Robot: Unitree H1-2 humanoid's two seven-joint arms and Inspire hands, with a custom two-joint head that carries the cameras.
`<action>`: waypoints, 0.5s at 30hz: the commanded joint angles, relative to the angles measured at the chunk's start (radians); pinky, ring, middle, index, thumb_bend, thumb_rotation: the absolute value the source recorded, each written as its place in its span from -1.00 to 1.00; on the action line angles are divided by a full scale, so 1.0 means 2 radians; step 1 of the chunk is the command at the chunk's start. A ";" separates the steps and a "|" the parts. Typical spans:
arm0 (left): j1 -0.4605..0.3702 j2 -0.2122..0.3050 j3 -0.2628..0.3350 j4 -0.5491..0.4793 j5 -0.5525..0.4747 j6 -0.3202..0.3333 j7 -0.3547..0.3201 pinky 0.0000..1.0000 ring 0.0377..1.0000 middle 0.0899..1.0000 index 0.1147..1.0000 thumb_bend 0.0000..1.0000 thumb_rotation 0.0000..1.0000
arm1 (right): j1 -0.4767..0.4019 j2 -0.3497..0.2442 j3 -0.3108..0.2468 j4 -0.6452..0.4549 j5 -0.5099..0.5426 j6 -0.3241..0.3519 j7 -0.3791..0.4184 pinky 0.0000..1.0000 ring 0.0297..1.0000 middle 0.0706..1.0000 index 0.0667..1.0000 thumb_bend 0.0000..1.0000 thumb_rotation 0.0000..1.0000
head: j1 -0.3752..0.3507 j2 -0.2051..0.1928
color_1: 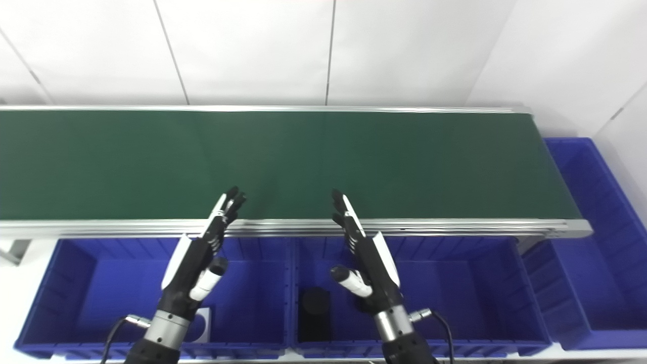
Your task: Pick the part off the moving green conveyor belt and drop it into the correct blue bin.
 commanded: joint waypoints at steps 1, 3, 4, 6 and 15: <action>-0.003 -0.002 0.000 -0.001 0.005 -0.029 0.011 1.00 0.98 0.90 0.97 0.52 1.00 | -0.002 -0.001 0.002 -0.006 0.014 -0.033 -0.005 0.90 0.98 1.00 1.00 1.00 0.92 | 0.000 -0.002; -0.003 -0.002 0.000 0.004 0.011 -0.036 0.014 1.00 0.98 0.91 0.97 0.54 1.00 | 0.002 -0.001 0.000 -0.007 0.015 -0.033 -0.007 0.92 0.96 1.00 1.00 1.00 0.90 | -0.004 -0.003; -0.003 -0.001 0.000 0.006 0.014 -0.039 0.016 1.00 0.97 0.91 0.97 0.54 1.00 | 0.003 -0.001 0.000 -0.008 0.015 -0.033 -0.008 0.92 0.96 1.00 1.00 1.00 0.90 | -0.005 -0.003; -0.003 0.000 0.000 0.008 0.015 -0.043 0.018 1.00 0.97 0.91 0.98 0.53 1.00 | 0.003 -0.001 0.001 -0.008 0.014 -0.034 -0.010 0.93 0.95 1.00 1.00 1.00 0.90 | -0.010 -0.004; -0.002 0.004 -0.002 0.020 0.009 -0.048 0.016 1.00 0.99 0.94 0.99 0.56 1.00 | 0.000 -0.005 0.012 -0.006 0.001 -0.034 -0.029 0.86 0.95 1.00 1.00 1.00 0.93 | -0.014 -0.012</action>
